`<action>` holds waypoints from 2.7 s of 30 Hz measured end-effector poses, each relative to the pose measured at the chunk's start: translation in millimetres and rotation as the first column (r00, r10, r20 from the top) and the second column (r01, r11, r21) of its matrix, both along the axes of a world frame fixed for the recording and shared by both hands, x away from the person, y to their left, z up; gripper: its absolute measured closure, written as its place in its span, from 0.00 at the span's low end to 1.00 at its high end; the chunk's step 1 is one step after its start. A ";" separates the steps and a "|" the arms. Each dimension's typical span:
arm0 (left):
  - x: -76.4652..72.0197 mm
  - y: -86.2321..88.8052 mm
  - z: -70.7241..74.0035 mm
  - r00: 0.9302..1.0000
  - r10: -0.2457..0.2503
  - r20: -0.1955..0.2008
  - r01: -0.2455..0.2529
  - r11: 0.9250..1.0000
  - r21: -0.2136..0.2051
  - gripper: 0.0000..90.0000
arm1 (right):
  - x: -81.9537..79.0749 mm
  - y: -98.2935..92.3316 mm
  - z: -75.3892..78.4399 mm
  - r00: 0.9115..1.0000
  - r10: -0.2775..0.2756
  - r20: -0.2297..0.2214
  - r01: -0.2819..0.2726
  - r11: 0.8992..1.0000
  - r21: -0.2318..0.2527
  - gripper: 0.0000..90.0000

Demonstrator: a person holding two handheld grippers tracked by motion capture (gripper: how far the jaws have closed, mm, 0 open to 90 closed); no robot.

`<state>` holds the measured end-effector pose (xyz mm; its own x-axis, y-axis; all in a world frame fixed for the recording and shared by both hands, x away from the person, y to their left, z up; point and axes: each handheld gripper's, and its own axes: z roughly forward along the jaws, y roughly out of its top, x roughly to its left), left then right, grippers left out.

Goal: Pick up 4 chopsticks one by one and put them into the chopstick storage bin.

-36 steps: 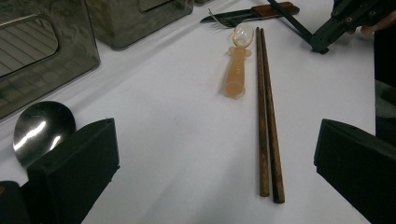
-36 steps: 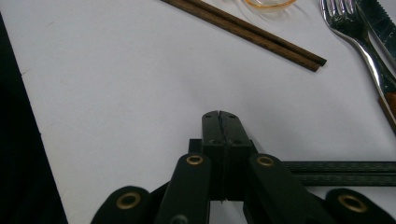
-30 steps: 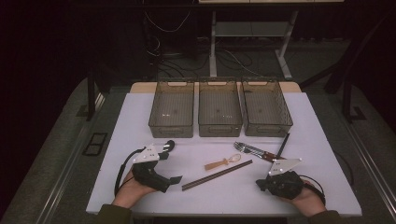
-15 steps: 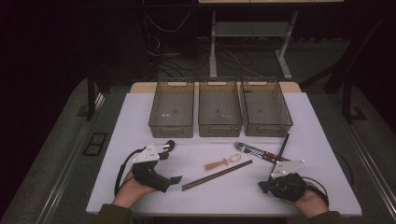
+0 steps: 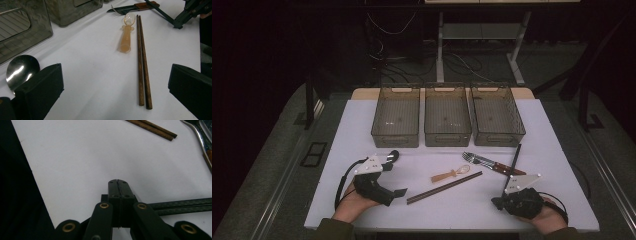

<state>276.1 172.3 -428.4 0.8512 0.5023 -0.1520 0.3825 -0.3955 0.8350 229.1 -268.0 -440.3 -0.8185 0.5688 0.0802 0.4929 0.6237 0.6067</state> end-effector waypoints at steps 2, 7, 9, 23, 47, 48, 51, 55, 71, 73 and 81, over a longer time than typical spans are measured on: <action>0.1 -0.1 0.0 1.000 -0.001 0.000 0.001 1.000 0.000 0.00 | -0.4 -0.9 0.2 1.000 0.002 -0.001 -0.002 1.000 -0.002 1.00; 0.4 -0.4 -0.2 1.000 -0.002 -0.001 0.002 1.000 0.000 0.00 | -1.1 -2.1 0.3 1.000 0.002 -0.004 -0.002 1.000 -0.002 1.00; 0.3 -0.8 -0.4 1.000 -0.002 0.000 0.002 1.000 -0.003 0.00 | -1.2 -2.5 0.4 1.000 0.003 -0.004 -0.003 1.000 -0.003 1.00; 0.8 -1.5 -0.7 1.000 -0.005 0.000 0.005 1.000 -0.001 0.00 | -4.3 -11.5 1.3 1.000 0.009 -0.016 -0.009 1.000 -0.011 1.00; 1.5 -1.6 -1.5 1.000 -0.005 -0.003 0.005 1.000 0.001 0.00 | -9.8 -27.6 2.8 1.000 0.001 -0.017 -0.002 0.999 -0.036 1.00; 1.5 -1.6 -1.5 1.000 -0.005 -0.003 0.005 1.000 0.001 0.00 | -9.9 -29.4 2.6 1.000 -0.001 -0.014 0.000 0.999 -0.035 1.00; 1.5 -1.8 -1.5 1.000 -0.005 -0.004 0.005 1.000 0.001 0.00 | -10.8 -34.4 2.7 1.000 -0.011 -0.016 0.011 0.999 -0.035 1.00; 1.6 -1.7 -1.5 1.000 -0.005 -0.002 0.005 1.000 0.002 0.00 | -12.0 -40.0 2.8 1.000 -0.023 -0.014 0.022 0.999 -0.040 1.00; 1.7 -1.7 -1.6 1.000 -0.004 -0.002 0.004 1.000 0.004 0.00 | -14.2 -61.4 3.1 0.997 -0.072 -0.012 0.072 0.996 -0.045 1.00; 1.7 -1.7 -1.5 1.000 -0.004 -0.002 0.004 1.000 0.004 0.00 | -13.1 -65.4 2.8 0.996 -0.082 -0.017 0.081 0.996 -0.040 1.00; 1.5 -1.9 -1.6 1.000 -0.004 -0.001 0.004 1.000 0.004 0.00 | -9.8 -71.3 2.8 0.994 -0.104 -0.015 0.104 0.994 -0.042 1.00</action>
<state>277.7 170.4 -430.1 0.8532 0.4994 -0.1504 0.3814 -0.4007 0.8331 219.3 -339.3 -437.5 -0.7535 0.6539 0.0683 0.5665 0.5930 0.5722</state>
